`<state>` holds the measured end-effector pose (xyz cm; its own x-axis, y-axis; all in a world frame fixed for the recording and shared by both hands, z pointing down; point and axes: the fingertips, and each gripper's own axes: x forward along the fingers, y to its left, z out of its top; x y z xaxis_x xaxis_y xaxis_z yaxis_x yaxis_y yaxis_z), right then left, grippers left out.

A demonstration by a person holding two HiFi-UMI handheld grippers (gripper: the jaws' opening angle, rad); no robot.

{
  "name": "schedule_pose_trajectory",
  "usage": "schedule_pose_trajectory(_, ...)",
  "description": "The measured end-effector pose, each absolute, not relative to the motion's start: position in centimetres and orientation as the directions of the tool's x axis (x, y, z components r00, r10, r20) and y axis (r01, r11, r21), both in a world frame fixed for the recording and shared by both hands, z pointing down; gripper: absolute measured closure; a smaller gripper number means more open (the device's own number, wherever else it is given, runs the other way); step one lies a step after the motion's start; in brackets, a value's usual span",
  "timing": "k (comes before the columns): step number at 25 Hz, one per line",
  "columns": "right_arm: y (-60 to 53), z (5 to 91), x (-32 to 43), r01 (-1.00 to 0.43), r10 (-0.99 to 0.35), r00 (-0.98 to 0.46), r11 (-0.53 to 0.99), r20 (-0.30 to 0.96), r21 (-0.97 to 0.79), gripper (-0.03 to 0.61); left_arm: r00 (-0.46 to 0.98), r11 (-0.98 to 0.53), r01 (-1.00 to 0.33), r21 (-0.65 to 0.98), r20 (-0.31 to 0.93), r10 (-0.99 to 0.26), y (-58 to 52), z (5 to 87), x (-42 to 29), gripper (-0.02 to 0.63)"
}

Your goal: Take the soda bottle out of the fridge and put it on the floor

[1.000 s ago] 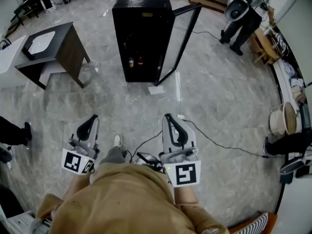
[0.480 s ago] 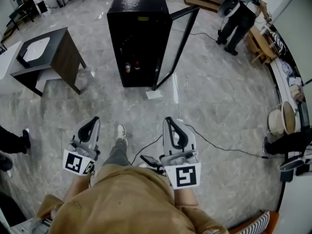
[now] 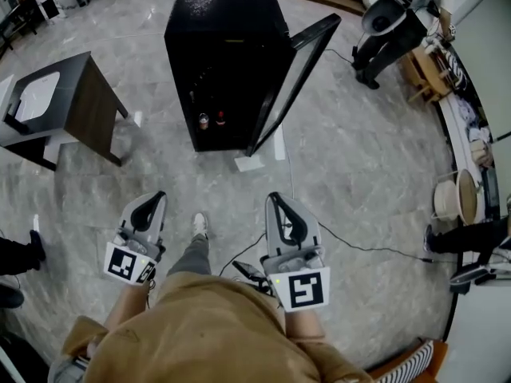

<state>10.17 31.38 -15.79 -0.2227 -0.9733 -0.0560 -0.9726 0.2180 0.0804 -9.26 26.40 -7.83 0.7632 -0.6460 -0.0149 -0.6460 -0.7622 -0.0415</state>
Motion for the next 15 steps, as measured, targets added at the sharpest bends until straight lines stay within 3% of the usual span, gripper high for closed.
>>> schedule_pose_trajectory(15, 15.9, -17.3, 4.2, -0.975, -0.978, -0.21, 0.21, 0.002, 0.075, 0.577, 0.787, -0.788, -0.616, 0.011, -0.009, -0.616, 9.7, -7.8, -14.0, 0.611)
